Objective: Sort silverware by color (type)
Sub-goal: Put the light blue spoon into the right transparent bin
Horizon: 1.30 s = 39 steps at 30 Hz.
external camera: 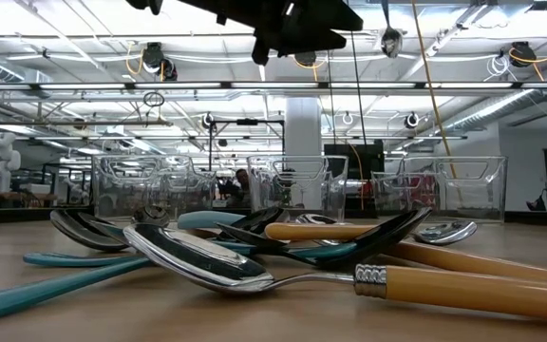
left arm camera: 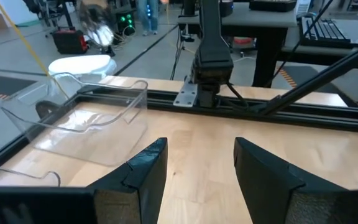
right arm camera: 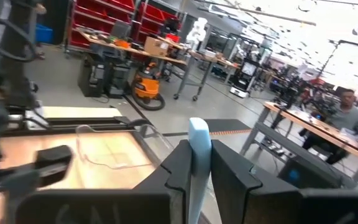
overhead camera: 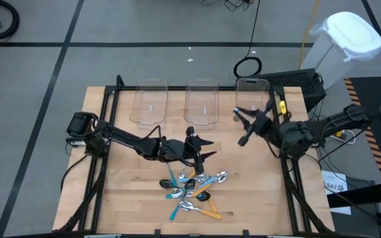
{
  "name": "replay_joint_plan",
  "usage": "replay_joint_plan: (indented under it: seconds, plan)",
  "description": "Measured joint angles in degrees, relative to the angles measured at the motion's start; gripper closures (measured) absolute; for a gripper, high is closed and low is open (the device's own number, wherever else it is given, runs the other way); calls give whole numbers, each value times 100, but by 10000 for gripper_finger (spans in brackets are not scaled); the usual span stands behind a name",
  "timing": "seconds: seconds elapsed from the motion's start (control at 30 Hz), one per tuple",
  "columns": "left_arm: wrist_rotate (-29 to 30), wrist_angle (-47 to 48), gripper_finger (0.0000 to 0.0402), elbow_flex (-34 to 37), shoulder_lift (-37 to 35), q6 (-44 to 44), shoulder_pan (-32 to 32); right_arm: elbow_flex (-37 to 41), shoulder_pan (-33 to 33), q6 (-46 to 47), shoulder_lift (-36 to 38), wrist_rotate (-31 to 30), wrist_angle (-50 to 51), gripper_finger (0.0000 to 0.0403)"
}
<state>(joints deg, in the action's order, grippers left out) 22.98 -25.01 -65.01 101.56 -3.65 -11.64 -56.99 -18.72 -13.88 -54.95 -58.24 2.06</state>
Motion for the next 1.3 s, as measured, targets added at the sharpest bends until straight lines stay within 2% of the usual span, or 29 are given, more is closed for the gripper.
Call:
replay_joint_plan:
  seconds: [0.1, 0.43, 1.2, 1.3]
  plan:
    - [0, -8, 218, 0, 0, -7, 0, 0, 175, 88, 183, 5, 217, 363]
    - [0, -6, 218, 0, 2, -35, 0, 0, 962, 530, 549, 588, 841, 363]
    - [-24, -5, 218, 2, 7, -101, -4, 0, 3376, 1343, 551, 2515, 2050, 363]
    - [-43, -3, 218, 2, 7, -107, -4, -2, 3574, 1387, 501, 2553, 2138, 363]
